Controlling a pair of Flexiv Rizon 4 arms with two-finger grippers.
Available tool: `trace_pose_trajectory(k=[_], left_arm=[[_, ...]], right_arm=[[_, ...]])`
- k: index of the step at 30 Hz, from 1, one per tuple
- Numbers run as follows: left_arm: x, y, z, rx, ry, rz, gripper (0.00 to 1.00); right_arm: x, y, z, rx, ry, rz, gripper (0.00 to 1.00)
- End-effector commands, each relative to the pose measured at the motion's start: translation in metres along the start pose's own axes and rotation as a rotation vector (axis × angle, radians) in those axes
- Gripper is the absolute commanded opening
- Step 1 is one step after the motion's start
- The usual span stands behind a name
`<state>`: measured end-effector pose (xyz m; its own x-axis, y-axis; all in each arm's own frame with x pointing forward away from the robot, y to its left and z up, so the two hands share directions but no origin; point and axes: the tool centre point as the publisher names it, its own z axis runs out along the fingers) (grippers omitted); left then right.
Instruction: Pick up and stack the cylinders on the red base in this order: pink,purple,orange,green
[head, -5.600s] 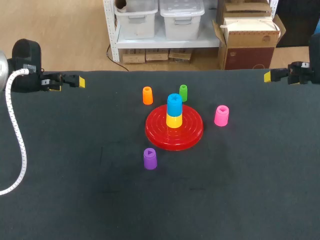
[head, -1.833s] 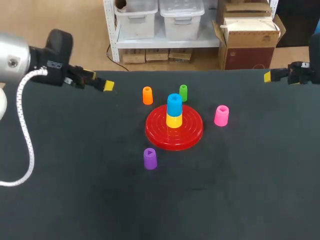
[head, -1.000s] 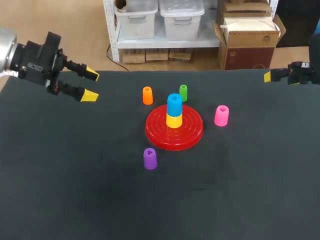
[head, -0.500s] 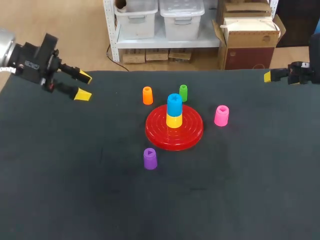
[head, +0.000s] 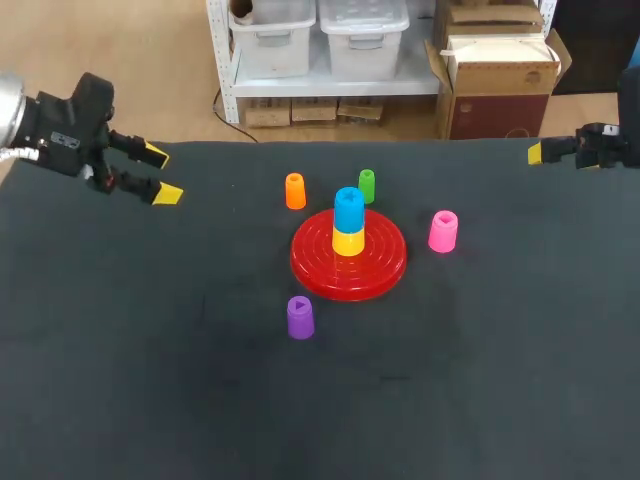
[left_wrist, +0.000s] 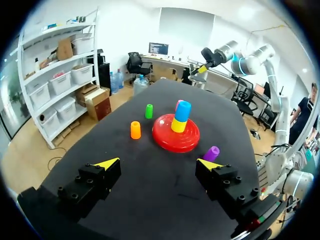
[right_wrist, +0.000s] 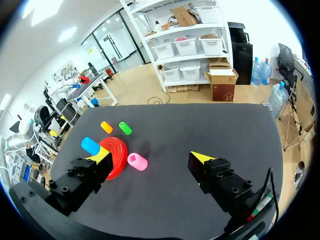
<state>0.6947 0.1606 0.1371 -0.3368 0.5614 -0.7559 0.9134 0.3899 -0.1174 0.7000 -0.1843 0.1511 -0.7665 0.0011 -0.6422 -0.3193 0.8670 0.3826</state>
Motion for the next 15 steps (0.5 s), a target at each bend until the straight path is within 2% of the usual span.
trace_pose_trajectory(k=[1,6,8,15], left_arm=[[0.0016,-0.0044,-0.0004,-0.046,-0.012,0.006,1.0],[-0.0026,-0.0053,0.0024,-0.035,-0.018,0.015,1.0],[-0.0073,-0.0075,0.0018,-0.016,-0.065,0.002,1.0],[-0.0073,-0.0075,0.0018,-0.016,-0.065,0.002,1.0]], right_arm=[[0.0003,-0.0008,0.0001,-0.003,0.0,-0.001,1.0],[0.0003,-0.0008,0.0001,-0.003,0.0,-0.001,1.0],[0.0003,-0.0008,0.0001,-0.003,0.0,-0.001,1.0],[0.0003,-0.0008,0.0001,-0.003,0.0,-0.001,1.0]])
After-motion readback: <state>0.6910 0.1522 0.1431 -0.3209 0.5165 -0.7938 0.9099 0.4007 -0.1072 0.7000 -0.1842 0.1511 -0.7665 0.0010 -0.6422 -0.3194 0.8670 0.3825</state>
